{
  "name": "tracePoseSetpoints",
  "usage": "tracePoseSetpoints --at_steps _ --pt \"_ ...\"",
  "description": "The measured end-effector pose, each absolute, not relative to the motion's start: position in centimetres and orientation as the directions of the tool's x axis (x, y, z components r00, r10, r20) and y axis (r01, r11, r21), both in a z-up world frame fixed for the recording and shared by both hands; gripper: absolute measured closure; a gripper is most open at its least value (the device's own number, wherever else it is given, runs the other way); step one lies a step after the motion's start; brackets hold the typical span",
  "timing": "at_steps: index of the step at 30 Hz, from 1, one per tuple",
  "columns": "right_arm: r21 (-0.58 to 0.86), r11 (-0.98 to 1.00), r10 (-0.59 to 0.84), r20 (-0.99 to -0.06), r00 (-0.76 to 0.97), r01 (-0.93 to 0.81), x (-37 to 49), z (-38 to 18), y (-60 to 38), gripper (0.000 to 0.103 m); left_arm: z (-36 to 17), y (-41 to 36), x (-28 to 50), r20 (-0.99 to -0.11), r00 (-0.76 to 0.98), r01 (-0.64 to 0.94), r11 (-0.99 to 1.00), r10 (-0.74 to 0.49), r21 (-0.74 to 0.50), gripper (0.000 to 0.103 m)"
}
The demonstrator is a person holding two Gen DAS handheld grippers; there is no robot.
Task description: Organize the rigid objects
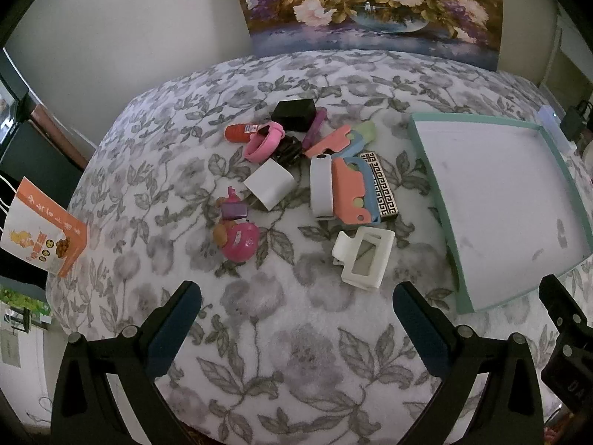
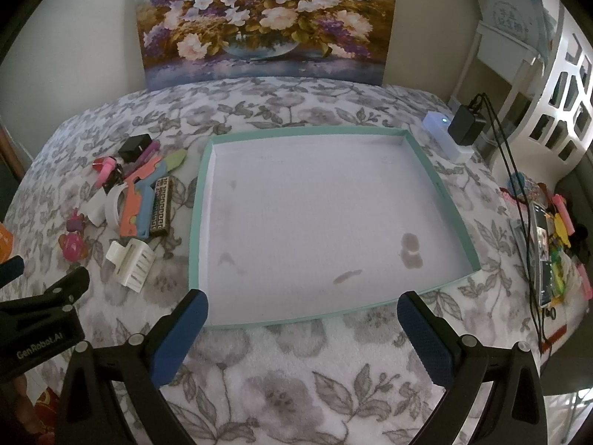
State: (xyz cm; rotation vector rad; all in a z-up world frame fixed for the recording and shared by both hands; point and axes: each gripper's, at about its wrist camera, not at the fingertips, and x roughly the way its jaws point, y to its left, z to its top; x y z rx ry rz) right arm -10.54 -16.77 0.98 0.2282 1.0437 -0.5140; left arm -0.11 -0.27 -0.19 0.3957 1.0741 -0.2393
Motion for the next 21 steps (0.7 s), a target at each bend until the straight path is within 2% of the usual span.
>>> tracePoseSetpoints --at_steps 21 --pt "-0.060 0.860 -0.294 -0.869 0.397 0.506 -10.55 1.06 -16.86 0.000 -0.26 -0.37 -0.25 -0.888 0.460 0.378 0.905 0.001 0.197 0.000"
